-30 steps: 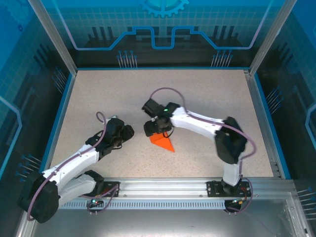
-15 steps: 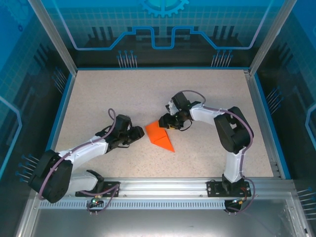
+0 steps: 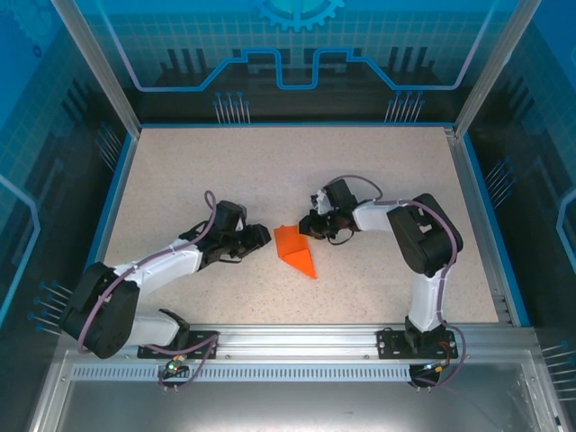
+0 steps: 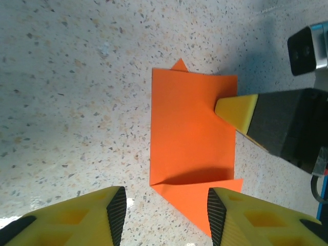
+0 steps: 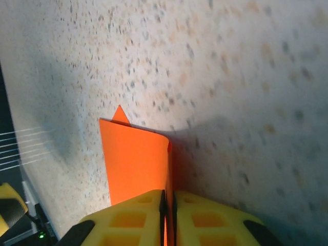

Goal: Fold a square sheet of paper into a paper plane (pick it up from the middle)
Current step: Fold the wing for the fifth time at the center of the table.

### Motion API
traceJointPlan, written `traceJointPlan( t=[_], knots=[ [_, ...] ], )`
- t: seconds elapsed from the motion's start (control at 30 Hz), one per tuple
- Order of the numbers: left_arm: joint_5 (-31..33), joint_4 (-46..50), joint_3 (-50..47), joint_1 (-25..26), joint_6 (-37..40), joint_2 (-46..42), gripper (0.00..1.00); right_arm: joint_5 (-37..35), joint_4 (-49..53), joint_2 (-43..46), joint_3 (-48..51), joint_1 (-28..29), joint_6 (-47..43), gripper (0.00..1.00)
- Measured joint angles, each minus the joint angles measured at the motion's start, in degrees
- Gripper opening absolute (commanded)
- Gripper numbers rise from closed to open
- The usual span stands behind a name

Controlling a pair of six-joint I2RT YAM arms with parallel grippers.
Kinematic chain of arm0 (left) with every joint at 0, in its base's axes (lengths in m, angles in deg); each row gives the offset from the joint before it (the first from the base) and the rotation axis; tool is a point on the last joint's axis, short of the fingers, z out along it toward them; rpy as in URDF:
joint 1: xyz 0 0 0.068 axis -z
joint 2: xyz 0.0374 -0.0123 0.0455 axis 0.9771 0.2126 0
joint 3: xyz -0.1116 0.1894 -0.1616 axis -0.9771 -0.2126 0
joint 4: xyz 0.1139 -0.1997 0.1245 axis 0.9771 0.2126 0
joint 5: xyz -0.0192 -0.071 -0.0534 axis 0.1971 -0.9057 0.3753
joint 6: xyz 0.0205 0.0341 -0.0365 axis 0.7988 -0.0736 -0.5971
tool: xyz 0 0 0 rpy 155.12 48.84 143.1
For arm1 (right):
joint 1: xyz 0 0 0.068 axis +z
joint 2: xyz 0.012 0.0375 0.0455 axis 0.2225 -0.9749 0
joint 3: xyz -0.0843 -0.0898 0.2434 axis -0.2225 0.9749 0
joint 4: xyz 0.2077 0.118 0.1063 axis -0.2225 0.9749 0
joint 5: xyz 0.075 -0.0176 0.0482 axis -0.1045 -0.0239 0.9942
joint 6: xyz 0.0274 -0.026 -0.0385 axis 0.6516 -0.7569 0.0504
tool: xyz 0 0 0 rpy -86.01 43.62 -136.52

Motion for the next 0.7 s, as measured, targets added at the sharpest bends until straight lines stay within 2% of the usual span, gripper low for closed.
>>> traceJointPlan(
  t=[0.13, 0.23, 0.33, 0.5, 0.7],
  knots=[
    [-0.8, -1.0, 0.7, 0.4, 0.0, 2.4, 0.48, -1.5, -6.7, 3.5, 6.8, 0.0, 4.9, 0.11],
    [-1.4, -1.5, 0.9, 1.2, 0.0, 3.7, 0.48, -3.5, -10.5, 6.1, 11.0, 0.0, 7.4, 0.16],
    [-1.7, -2.1, 1.5, 1.8, 0.0, 5.1, 0.47, -5.7, -12.8, 9.1, 14.4, 0.1, 9.4, 0.29],
    [-2.0, -3.2, 2.1, 1.9, 0.0, 6.6, 0.46, -8.7, -8.2, 15.7, 15.1, 0.1, 7.5, 0.35],
    [-2.2, -2.6, 2.5, 1.9, 1.5, 6.6, 0.46, -8.0, 0.3, 26.9, 15.1, -0.1, -0.2, 0.24]
  ],
)
